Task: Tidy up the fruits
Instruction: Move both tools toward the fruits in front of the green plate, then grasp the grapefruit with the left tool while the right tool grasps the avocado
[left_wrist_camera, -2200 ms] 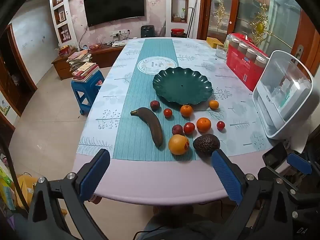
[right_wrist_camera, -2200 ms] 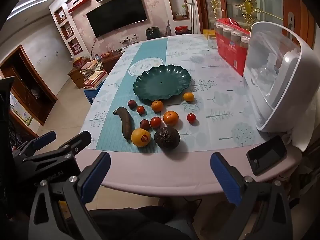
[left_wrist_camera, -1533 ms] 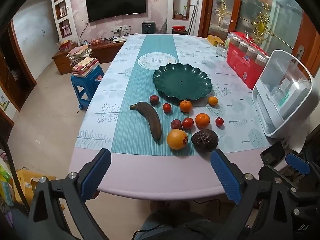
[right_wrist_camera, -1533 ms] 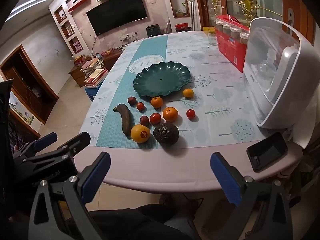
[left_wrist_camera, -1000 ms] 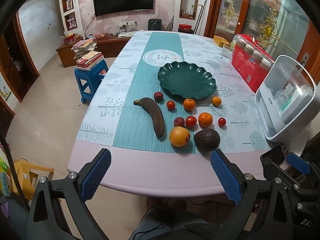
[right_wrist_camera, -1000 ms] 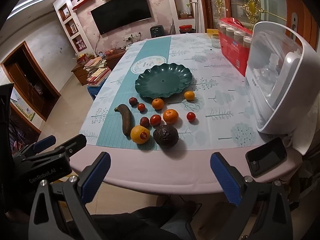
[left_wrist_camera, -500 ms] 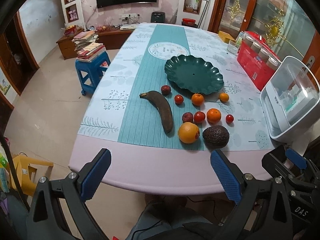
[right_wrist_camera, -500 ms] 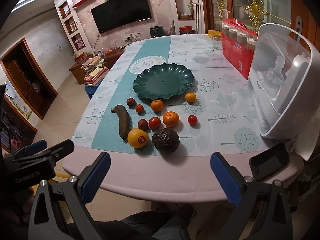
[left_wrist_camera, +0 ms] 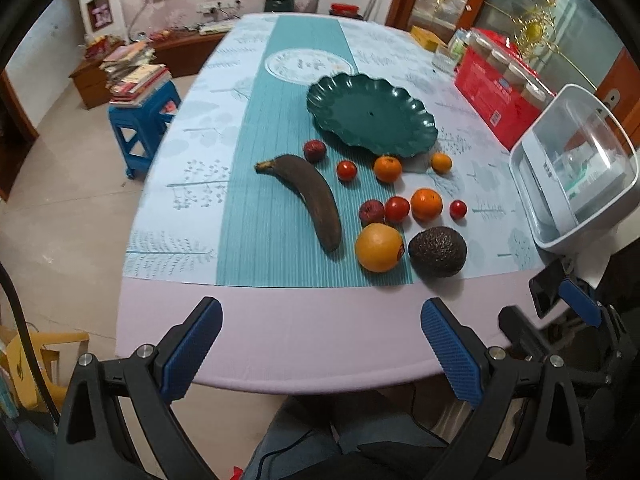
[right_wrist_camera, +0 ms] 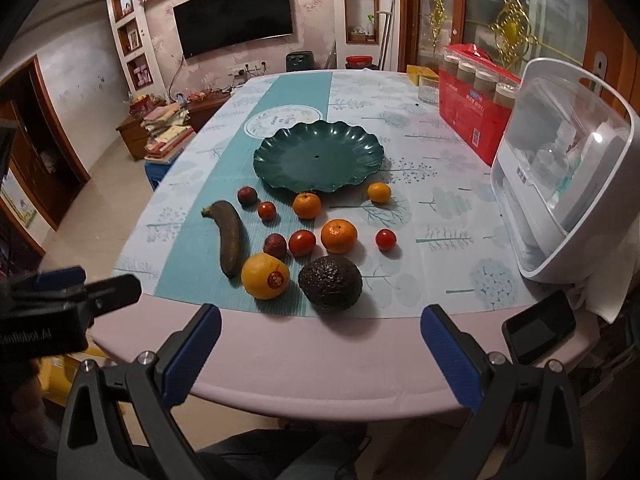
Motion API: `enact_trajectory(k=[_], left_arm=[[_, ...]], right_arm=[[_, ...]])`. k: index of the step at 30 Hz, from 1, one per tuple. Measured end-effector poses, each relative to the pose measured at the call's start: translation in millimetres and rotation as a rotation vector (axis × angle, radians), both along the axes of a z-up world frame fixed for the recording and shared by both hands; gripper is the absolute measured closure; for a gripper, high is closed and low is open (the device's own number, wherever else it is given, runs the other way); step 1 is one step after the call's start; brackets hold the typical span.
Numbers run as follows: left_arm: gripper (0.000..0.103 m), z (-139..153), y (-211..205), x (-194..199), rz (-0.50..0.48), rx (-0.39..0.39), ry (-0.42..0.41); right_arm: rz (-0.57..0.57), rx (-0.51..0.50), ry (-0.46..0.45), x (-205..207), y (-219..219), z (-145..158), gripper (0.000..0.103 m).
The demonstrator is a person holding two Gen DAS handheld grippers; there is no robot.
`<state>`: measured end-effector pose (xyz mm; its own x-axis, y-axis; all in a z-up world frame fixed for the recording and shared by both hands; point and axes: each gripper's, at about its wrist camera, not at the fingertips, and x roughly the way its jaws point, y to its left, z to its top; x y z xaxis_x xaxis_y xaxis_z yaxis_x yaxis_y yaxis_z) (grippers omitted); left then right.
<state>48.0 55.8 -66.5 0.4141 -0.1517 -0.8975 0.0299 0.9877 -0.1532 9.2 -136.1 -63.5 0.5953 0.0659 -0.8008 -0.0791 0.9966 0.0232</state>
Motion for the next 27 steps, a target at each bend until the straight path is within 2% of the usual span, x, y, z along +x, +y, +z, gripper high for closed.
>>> enact_trajectory(k=[6, 12, 15, 19, 23, 27], left_arm=[[0.004, -34.7, -8.5, 24.8, -0.054, -0.056, 0.091], [0.005, -60.6, -18.0, 39.8, -0.094, -0.129, 0.141], [0.006, -68.0, -18.9, 48.0, -0.077, -0.181, 0.142], [0.007, -74.3, -21.6, 59.8, -0.052, -0.198, 0.140], [0.007, -83.8, -27.5, 73.2, -0.030, -0.197, 0.183], [0.007, -97.5, -34.9, 85.8, 0.002, -0.207, 0.239]], right_arm=[[0.033, -0.094, -0.028, -4.7, 17.3, -20.2, 0.003], [0.075, -0.167, -0.014, 3.1, 26.5, -43.1, 0.003], [0.096, -0.221, -0.007, 11.1, 30.1, -51.7, 0.003], [0.127, -0.239, -0.005, 22.2, 29.8, -59.0, 0.003], [0.173, -0.286, 0.031, 39.7, 28.6, -70.4, 0.004], [0.226, -0.278, 0.067, 57.4, 20.9, -79.2, 0.008]])
